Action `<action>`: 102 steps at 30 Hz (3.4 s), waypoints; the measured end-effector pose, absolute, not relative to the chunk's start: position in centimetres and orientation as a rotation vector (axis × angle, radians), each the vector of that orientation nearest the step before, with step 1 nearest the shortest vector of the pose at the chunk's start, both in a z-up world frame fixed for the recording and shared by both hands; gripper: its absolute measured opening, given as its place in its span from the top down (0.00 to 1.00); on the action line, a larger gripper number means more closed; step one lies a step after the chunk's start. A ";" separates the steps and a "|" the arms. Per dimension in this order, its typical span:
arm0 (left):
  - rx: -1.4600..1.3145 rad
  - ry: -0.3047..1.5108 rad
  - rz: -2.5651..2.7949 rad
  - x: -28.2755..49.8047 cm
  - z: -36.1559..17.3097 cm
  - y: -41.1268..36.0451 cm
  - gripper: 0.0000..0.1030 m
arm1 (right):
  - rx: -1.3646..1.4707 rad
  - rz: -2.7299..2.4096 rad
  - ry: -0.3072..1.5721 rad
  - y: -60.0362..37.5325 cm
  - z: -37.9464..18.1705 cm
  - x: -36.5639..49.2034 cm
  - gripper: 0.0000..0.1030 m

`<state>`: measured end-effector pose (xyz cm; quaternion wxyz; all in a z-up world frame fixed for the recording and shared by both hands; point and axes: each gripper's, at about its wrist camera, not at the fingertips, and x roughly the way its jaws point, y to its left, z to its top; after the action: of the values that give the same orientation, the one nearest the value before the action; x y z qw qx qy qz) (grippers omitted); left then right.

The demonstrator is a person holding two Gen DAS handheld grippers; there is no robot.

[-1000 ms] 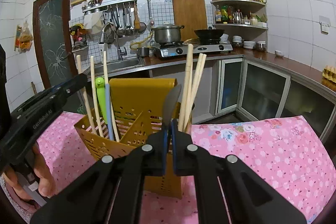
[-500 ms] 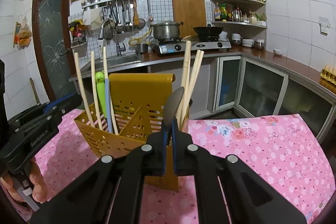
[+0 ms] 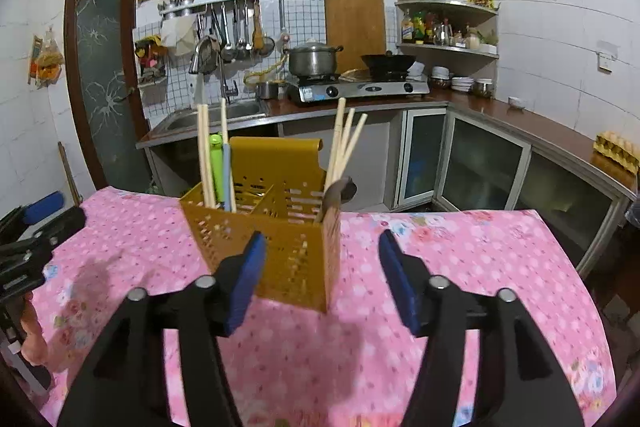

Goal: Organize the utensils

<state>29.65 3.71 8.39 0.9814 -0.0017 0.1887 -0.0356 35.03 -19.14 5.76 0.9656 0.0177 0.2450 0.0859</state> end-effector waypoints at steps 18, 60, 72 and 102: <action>-0.045 0.319 -0.001 14.5 7.5 2.8 0.05 | 0.065 0.127 0.375 -17.7 4.1 17.8 0.04; 0.033 0.283 0.005 12.0 1.9 1.5 0.05 | 0.049 0.005 0.288 -17.6 0.5 14.6 0.04; 0.038 0.280 0.001 12.1 1.9 1.3 0.05 | 0.024 0.000 0.287 -17.2 0.5 14.5 0.04; 0.038 0.277 0.001 12.1 1.9 1.2 0.05 | 0.017 0.002 0.286 -17.2 0.4 14.4 0.04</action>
<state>12.06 1.24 1.86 0.9902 0.0188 0.1381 0.0005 14.40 -17.17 0.39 0.9897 0.0086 0.1426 0.0010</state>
